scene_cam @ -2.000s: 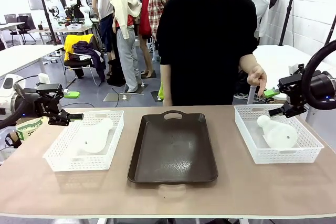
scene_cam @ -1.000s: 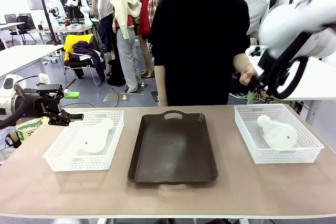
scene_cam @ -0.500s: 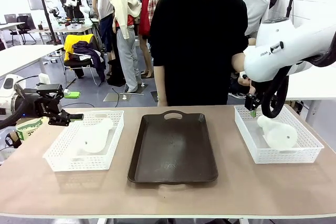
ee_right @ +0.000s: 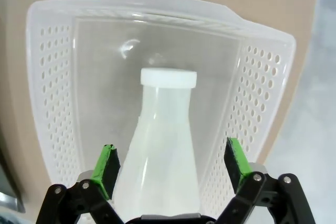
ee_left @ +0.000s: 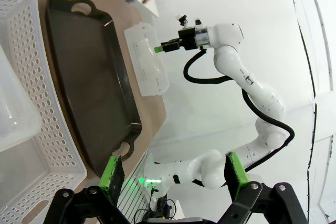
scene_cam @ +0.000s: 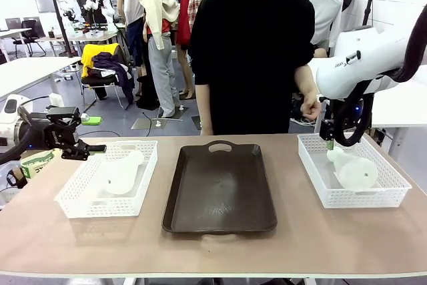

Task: Prepare the laboratory tools.
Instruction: Pick up the Big flask that the person points to.

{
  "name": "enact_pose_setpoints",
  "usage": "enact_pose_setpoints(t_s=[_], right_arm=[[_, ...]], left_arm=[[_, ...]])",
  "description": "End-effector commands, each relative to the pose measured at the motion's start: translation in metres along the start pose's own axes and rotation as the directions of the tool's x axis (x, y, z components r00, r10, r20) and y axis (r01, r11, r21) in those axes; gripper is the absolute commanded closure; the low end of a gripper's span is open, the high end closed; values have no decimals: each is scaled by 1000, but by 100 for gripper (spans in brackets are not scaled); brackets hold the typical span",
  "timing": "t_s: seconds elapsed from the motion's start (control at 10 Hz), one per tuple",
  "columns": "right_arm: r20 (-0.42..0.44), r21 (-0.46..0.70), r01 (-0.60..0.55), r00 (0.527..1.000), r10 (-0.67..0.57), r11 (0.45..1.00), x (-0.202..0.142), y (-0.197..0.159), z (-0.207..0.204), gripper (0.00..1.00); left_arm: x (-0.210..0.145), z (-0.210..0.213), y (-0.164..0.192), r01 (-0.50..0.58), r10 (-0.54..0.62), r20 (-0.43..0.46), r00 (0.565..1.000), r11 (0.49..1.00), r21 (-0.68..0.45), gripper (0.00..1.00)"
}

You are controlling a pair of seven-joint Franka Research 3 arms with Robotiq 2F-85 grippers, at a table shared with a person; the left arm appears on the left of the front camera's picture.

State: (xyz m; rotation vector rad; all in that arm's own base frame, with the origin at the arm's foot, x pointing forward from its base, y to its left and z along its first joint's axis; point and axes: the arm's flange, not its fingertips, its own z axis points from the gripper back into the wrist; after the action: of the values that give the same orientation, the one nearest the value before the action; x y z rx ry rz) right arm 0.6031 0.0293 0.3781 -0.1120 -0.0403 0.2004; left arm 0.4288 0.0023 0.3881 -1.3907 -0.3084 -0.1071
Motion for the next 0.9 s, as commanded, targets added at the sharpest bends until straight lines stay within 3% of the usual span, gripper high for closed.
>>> enact_pose_setpoints(t_s=[0.0,0.4,0.8], right_arm=[[-22,36,8,1000,-8,999,15,-2,-5,0],[-66,62,24,998,-20,998,20,-1,-24,0],[-49,61,56,997,-53,997,24,-1,-41,0]], left_arm=[[1,1,-2,3,-3,7,1000,1000,-9,0],[1,1,-2,3,-3,7,1000,1000,-9,0],[1,1,-2,3,-3,7,1000,1000,-9,0]])
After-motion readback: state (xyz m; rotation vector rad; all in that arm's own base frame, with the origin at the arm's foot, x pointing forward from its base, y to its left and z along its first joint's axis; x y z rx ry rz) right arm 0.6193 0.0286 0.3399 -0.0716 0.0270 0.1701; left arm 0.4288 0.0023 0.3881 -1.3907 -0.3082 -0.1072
